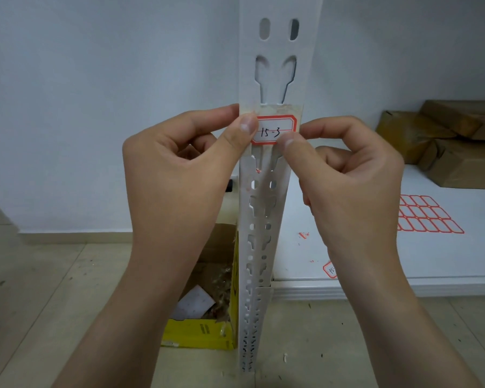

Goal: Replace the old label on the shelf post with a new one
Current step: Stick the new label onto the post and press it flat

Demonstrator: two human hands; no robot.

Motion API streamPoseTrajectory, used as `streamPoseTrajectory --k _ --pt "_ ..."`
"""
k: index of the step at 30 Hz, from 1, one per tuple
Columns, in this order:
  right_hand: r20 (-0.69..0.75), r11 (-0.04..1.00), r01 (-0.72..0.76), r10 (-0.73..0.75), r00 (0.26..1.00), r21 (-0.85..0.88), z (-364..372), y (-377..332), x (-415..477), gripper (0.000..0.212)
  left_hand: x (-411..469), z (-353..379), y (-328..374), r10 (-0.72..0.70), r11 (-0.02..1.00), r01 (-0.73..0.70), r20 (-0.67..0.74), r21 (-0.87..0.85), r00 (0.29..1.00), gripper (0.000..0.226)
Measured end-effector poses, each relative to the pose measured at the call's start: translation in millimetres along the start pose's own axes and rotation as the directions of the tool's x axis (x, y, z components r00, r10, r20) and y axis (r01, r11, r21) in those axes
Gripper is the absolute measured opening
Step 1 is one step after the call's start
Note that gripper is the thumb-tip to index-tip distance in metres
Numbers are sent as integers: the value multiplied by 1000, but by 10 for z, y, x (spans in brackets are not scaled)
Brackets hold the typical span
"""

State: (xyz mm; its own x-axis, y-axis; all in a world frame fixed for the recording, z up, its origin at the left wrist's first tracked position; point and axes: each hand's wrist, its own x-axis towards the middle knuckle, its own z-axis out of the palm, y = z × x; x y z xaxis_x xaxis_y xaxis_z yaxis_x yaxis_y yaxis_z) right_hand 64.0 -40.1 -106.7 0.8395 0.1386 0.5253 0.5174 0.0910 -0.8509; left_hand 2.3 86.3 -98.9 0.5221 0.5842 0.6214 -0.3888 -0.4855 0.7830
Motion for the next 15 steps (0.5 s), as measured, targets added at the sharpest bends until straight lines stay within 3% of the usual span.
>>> streamPoseTrajectory --k 5,15 --pt "-7 1000 1 -1 1000 -4 45 -26 10 24 -7 -37 25 30 999 -31 16 35 999 18" --pt "-10 998 -49 50 999 48 68 -72 11 21 5 -27 24 24 1000 -24 5 11 1000 17"
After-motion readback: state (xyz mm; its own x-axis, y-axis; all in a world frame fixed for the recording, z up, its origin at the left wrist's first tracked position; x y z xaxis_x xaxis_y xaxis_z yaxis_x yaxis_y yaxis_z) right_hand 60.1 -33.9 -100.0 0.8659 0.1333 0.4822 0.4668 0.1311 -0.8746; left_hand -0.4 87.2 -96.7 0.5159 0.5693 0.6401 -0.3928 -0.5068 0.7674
